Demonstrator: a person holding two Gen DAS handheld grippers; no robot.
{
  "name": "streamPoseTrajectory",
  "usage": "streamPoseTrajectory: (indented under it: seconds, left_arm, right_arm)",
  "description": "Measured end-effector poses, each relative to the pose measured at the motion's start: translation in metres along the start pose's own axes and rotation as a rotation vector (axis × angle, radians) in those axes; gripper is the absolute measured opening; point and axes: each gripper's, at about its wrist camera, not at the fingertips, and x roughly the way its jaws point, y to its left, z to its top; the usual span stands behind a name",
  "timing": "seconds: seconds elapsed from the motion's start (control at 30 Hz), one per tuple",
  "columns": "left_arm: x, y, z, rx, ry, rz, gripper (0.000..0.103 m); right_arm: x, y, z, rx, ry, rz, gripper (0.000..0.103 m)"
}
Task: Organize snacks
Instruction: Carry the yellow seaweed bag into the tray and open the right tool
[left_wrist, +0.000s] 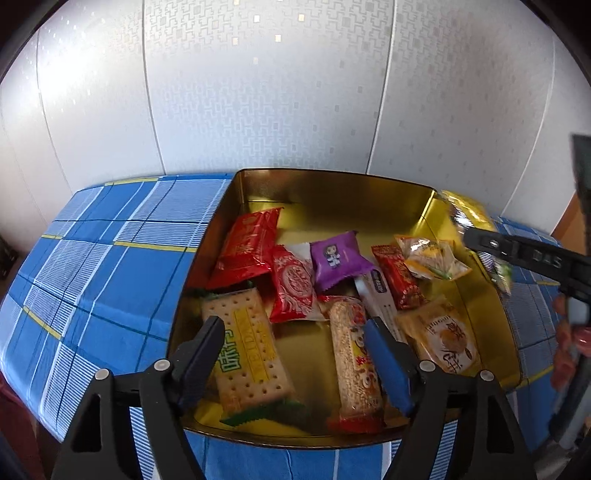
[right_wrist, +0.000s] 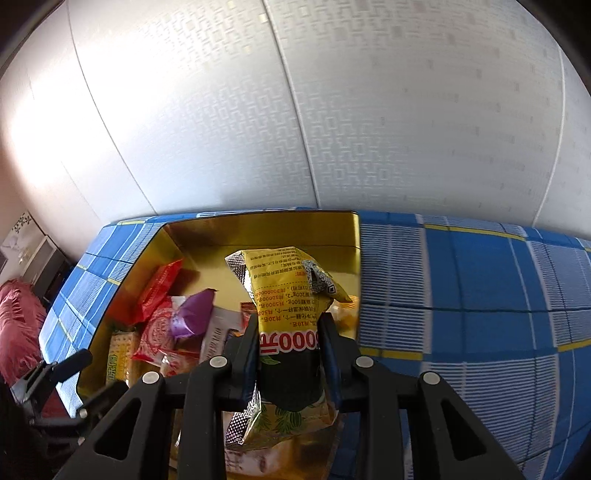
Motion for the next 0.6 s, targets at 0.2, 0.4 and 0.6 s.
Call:
streamPoseTrajectory:
  seconds: [0.2, 0.4, 0.6]
  left_arm:
    - [-0.002, -0.003, 0.000, 0.012, -0.004, 0.001, 0.084]
    - [-0.001, -0.002, 0.000, 0.004, 0.007, -0.001, 0.086]
    - [-0.001, 0.000, -0.001, -0.009, 0.015, 0.004, 0.087]
  right_arm:
    - [0.012, 0.013, 0.008, -0.015, 0.007, 0.007, 0.030]
    - [0.027, 0.020, 0.019, -0.026, 0.023, 0.003, 0.030]
    - [0.053, 0.027, 0.029, -0.048, 0.070, -0.015, 0.030]
